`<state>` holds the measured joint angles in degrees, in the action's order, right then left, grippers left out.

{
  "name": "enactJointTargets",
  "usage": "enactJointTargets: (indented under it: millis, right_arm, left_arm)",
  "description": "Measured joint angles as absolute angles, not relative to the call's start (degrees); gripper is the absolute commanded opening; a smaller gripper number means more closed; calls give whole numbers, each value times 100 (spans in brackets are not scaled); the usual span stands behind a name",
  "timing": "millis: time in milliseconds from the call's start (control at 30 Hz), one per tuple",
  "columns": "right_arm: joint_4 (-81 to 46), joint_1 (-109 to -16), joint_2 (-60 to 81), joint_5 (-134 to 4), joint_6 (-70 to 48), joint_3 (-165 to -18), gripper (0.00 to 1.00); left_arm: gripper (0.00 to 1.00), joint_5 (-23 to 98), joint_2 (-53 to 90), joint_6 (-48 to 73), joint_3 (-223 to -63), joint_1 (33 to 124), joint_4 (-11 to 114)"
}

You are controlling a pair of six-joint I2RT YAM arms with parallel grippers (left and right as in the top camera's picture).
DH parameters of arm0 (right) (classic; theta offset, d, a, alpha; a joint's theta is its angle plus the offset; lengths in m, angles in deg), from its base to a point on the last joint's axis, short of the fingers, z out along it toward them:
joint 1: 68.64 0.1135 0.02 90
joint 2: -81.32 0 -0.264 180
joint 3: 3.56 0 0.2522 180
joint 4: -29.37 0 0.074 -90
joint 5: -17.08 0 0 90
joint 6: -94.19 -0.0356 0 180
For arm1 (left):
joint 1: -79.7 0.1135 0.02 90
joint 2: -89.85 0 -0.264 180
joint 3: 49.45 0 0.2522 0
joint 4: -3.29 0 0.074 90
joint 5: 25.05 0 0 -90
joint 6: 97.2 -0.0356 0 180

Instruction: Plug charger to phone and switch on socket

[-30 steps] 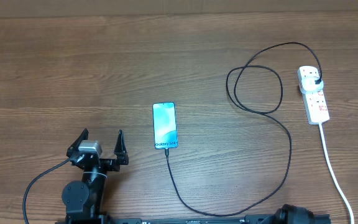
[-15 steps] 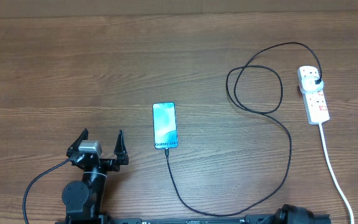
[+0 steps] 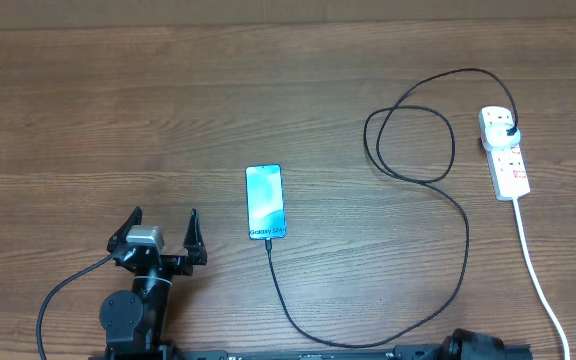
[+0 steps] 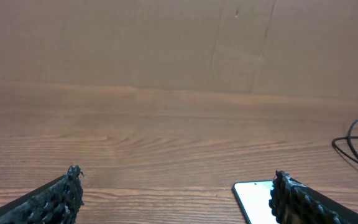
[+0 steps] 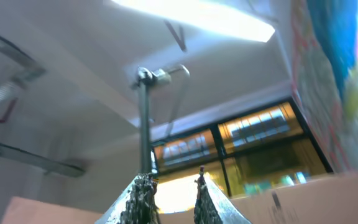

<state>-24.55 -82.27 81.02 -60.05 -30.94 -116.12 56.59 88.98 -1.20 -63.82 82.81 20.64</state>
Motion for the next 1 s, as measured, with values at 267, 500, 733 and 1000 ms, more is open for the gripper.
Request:
enactJointTargets:
  millis: [267,500,733,1000]
  right_arm:
    - [-2566,-7739,8102,-6110,-2758,-11614,39]
    - [-2446,-7390,8102,-7096,-2430,-11612,100]
    - [-2763,-7232,8102,-8978,-2294,-11573,100]
    - [-4306,-7186,8102,-9675,-3324,-10111,100]
  left_arm:
    - [100,5659,8898,-120,-6382,8281,2067]
    - [100,5659,8898,-120,-6382,8281,2067]
    - [100,5659,8898,-120,-6382,8281,2067]
    - [100,5659,8898,-120,-6377,8281,2062]
